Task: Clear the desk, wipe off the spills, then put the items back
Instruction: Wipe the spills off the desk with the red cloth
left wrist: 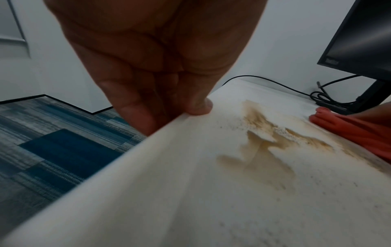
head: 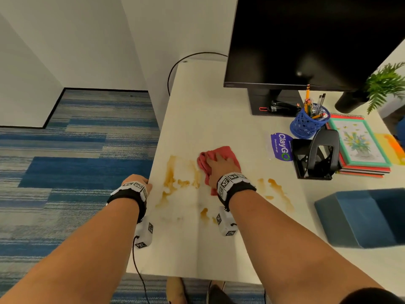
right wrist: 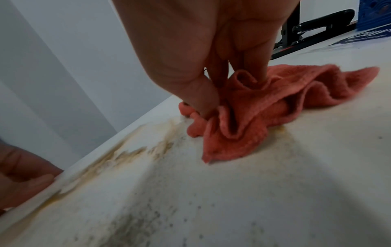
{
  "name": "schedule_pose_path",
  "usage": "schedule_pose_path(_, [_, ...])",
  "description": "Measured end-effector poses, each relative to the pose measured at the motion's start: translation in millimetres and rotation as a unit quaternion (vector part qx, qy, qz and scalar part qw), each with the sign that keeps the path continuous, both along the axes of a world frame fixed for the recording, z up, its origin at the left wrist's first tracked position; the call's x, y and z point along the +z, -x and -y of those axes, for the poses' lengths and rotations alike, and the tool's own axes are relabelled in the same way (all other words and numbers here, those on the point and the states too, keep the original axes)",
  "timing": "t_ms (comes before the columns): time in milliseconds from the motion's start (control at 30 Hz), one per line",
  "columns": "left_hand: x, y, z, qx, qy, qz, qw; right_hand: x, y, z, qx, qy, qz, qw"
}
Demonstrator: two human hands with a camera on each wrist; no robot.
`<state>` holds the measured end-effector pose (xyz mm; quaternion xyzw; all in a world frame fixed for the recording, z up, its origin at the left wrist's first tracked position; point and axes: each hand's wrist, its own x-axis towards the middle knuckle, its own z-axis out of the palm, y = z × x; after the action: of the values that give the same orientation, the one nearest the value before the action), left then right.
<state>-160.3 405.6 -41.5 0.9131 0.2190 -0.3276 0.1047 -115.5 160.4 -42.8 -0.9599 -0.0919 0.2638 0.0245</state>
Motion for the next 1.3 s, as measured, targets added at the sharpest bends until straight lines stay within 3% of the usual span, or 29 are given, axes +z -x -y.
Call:
schedule_pose_path(167, [-1, -1, -1, -0.02, -0.003, 0.001, 1.0, -9, 9, 10, -0.032, -0.005, -0.022, 0.999])
schedule_pose_path(367, [-10, 1, -6, -0.015, 0.012, 0.021, 1.0, -12, -16, -1, -0.136, -0.003, -0.047, 0.99])
schedule_pose_path(433, [-12, 2, -6, -0.008, 0.016, 0.029, 0.999, -10, -21, -16, -0.101, -0.005, -0.038, 0.994])
schedule_pose_path(600, [-14, 1, -8, -0.005, 0.02, 0.033, 0.999, -15, 5, -64, 0.09, -0.046, -0.026, 0.995])
schedule_pose_path(667, [-14, 0, -7, -0.003, 0.021, 0.033, 0.999, -15, 16, -64, 0.114, -0.064, -0.032, 0.991])
schedule_pose_path(767, [-12, -1, -7, -0.005, 0.019, 0.031, 0.999, -16, 11, -32, 0.052, -0.065, -0.044, 0.996])
schedule_pose_path(867, [-13, -1, -7, -0.004, 0.022, 0.034, 0.999, -13, -3, -1, -0.089, -0.025, -0.038, 0.995])
schedule_pose_path(967, [-13, 1, -9, -0.003, 0.026, 0.036, 0.999, -16, -20, -9, -0.164, 0.001, -0.05, 0.985])
schedule_pose_path(1067, [-13, 1, -10, -0.004, 0.03, 0.04, 0.999, -19, -16, -46, -0.044, -0.01, -0.042, 0.998])
schedule_pose_path(1167, [-13, 1, -11, -0.001, 0.035, 0.036, 0.999, -20, 9, -75, 0.11, -0.048, -0.059, 0.991])
schedule_pose_path(1233, [-12, 0, -11, 0.004, 0.039, 0.038, 0.998, -19, 13, -73, 0.14, -0.051, -0.071, 0.986])
schedule_pose_path(1300, [-12, -1, -11, 0.005, 0.037, 0.036, 0.999, -18, 7, -54, 0.099, -0.061, -0.069, 0.991])
